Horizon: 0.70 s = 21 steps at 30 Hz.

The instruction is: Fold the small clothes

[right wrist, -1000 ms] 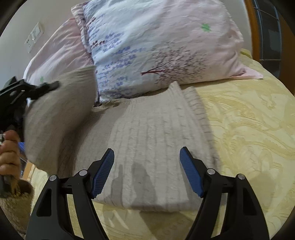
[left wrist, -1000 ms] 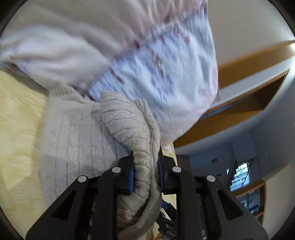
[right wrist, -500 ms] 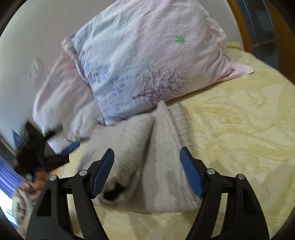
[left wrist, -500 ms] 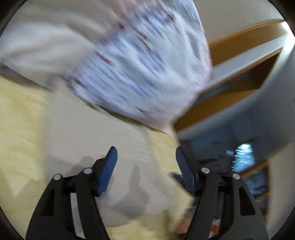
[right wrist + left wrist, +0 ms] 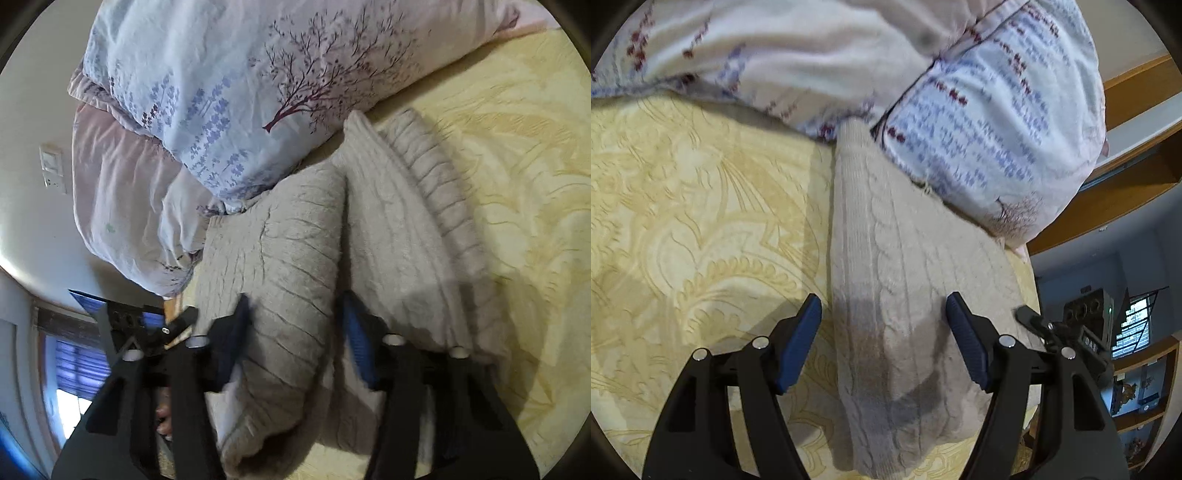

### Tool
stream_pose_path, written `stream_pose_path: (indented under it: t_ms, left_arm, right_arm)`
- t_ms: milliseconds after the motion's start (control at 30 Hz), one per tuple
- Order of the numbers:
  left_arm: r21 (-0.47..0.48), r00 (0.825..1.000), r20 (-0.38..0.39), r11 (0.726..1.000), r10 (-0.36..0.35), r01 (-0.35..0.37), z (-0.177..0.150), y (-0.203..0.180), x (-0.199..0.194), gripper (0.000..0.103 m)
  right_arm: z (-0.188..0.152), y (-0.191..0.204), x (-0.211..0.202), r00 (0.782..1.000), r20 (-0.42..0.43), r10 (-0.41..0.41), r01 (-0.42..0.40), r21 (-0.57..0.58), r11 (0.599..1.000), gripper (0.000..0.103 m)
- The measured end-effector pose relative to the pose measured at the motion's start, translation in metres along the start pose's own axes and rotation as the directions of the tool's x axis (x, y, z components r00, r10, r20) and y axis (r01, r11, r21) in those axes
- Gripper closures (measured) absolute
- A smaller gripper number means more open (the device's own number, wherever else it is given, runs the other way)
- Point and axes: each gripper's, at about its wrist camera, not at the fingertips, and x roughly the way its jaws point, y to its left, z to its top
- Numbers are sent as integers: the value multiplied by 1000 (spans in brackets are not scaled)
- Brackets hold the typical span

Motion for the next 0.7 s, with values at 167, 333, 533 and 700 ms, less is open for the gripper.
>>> stream_pose_path:
  t_ms: [167,333,533,700]
  left_arm:
    - [-8,1000,-11,1000,-21,21,-2,1,5,32]
    - [7,1000,-5,1000,-21,21,-2,-6,3,31]
    - [33,999,11,999,-32,32,-4,-11,-8,29]
    - [63,999,-6,997,-41,41,-12,-20,-5,29]
  right_arm:
    - [10,-5,17,999,29,28,-28,24,999,64]
    - [10,12,11,991,128,-34,47,-107,993,87]
    - [-3,54,-24,956,276,-99,190,-325,927,88]
    - [-1,57,-46,919,352,-176,307,-363,880,88]
